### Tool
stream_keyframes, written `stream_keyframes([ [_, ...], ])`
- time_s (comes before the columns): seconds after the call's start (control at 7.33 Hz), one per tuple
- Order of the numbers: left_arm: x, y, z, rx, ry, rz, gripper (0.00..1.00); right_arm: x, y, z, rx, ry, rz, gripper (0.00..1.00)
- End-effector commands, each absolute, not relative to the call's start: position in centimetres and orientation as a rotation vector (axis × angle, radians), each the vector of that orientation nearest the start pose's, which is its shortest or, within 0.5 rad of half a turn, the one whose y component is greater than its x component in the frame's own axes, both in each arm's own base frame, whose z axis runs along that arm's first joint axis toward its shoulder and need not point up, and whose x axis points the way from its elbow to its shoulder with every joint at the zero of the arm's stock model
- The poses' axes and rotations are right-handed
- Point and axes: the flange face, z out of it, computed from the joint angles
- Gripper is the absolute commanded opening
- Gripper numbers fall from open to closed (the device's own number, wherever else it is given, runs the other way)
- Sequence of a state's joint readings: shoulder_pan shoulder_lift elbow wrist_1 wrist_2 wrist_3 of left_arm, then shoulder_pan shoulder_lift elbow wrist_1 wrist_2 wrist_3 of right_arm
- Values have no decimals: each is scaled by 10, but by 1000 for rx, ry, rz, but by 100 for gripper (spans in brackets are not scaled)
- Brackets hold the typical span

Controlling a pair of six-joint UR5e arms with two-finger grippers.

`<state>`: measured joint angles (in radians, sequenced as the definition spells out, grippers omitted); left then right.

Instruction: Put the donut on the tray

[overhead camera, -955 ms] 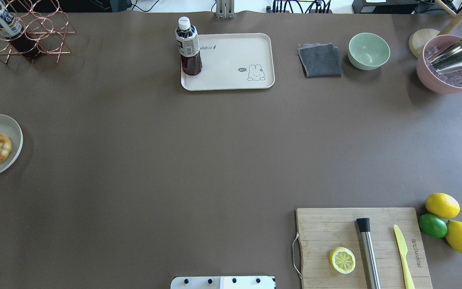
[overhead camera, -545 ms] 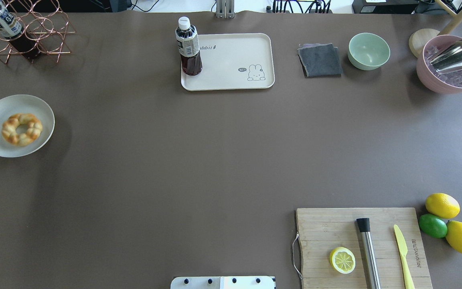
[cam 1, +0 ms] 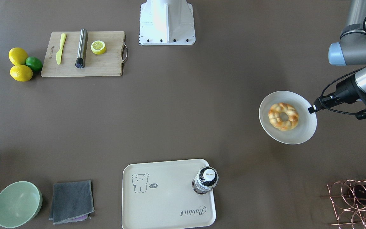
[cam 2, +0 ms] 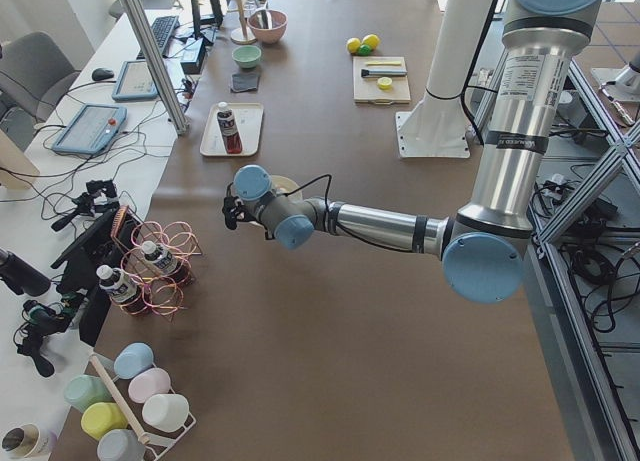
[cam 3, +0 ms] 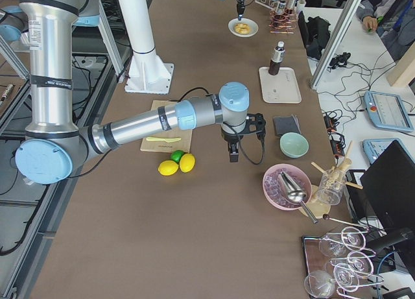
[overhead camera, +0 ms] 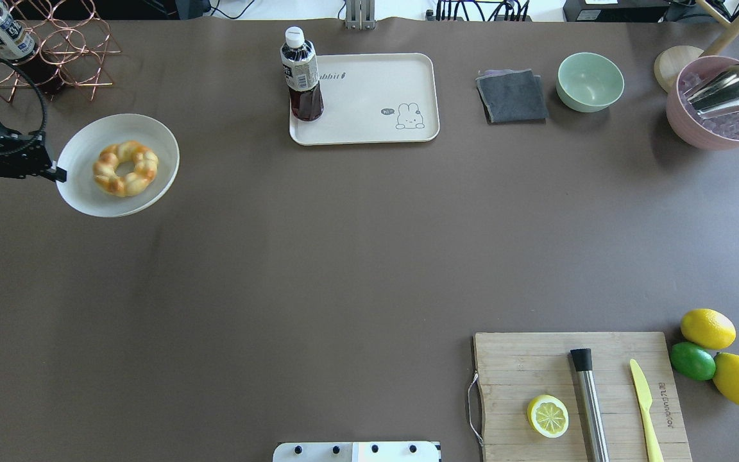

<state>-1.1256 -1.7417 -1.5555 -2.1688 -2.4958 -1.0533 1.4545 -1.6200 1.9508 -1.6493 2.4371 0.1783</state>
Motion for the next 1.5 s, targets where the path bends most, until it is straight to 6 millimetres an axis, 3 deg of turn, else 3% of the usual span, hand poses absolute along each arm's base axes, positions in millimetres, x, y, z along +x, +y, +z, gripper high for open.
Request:
stream_keyframes([
  [0.0,299,-480,378,-113,1175,-232,0,-101,-501,427,24,-916,-1,100],
  [0.27,341,-481,304,-137,1169,-321,0,-180,-504,387,13,-890,-23,100],
  [0.41,384,-472,251,-147,1139,-339,0,-216,-496,373,22,-908,-19,100],
  [0.55,403,-475,203,-139,1107,-373,0,-255,-481,364,56,-922,21,100],
  [0.68,418,-467,184,-144,1090,-385,0,-295,-468,344,95,-942,81,100],
  [0.82,429,-459,179,-144,1088,-396,0,-327,-458,322,95,-963,62,100],
  [1.09,452,-442,159,-150,1100,-413,0,-366,-438,288,30,-1018,103,100],
  [1.23,454,-441,156,-154,1104,-416,0,-392,-434,262,0,-1049,123,100],
  [1.36,465,-433,156,-145,1097,-426,0,-406,-434,249,-19,-1063,137,99],
])
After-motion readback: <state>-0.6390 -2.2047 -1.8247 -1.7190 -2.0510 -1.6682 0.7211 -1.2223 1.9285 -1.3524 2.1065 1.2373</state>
